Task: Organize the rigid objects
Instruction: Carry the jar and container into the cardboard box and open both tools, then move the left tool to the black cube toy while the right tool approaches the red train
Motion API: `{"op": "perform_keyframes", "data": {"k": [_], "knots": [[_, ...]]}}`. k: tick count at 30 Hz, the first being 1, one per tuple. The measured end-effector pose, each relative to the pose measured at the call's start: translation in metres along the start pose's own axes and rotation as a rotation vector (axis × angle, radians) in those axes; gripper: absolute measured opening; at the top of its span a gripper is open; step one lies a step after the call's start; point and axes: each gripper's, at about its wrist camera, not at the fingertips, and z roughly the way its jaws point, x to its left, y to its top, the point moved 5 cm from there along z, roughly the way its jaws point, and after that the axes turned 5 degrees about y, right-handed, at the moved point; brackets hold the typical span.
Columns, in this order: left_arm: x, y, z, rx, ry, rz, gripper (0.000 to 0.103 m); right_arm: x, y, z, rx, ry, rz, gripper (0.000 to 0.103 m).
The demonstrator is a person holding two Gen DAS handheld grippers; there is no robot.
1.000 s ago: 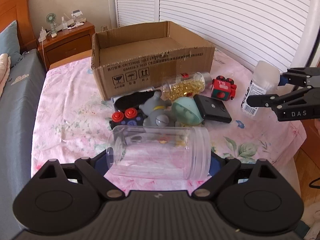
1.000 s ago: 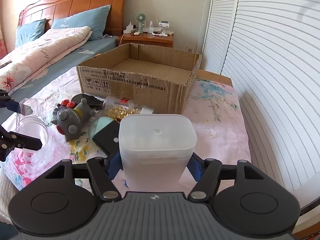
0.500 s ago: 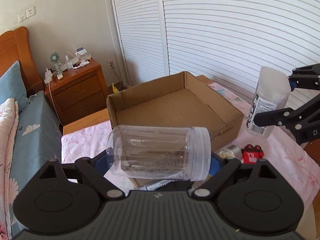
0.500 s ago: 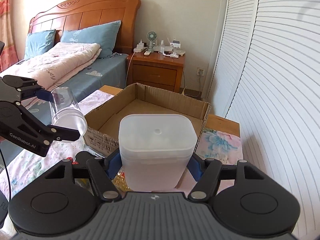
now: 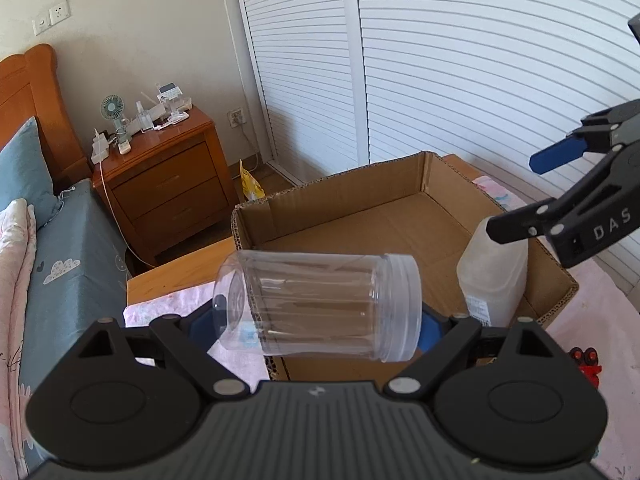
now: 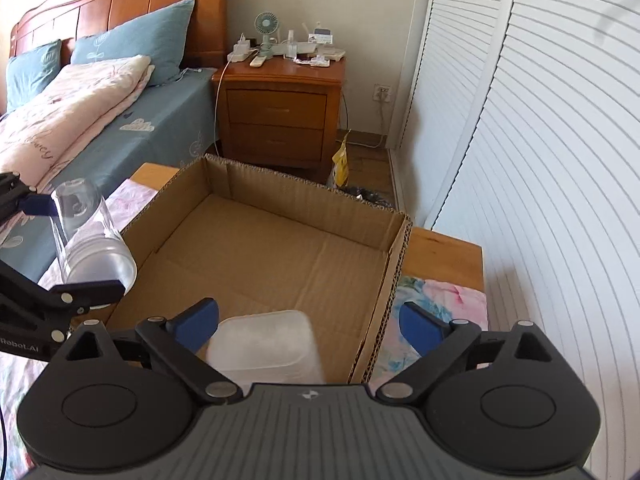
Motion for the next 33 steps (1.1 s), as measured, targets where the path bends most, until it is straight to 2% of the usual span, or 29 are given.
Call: {"op": "perform_keyframes", "data": {"k": [9,15,20,26,33], "knots": [[0.000,0.020,0.035,0.020,0.014,-0.004,0.092,-0.004,-0.012,-0.004,-0.001,0.002,0.008,0.099],[0.001,0.037,0.046,-0.001,0.030,-0.017,0.092,-0.003,-0.014,-0.017,-0.019,-0.013,-0.017,0.099],[0.004,0.044,0.053,0.013,0.038,-0.044,0.097,0.000,-0.017,-0.024,-0.031,-0.008,-0.017,0.101],[0.006,0.038,0.041,0.016,0.055,-0.031,0.097,0.006,-0.022,-0.031,-0.045,-0.004,-0.020,0.103],[0.008,0.026,0.010,0.021,0.033,-0.036,0.100,0.015,-0.033,-0.042,-0.049,0.013,0.017,0.103]]}}
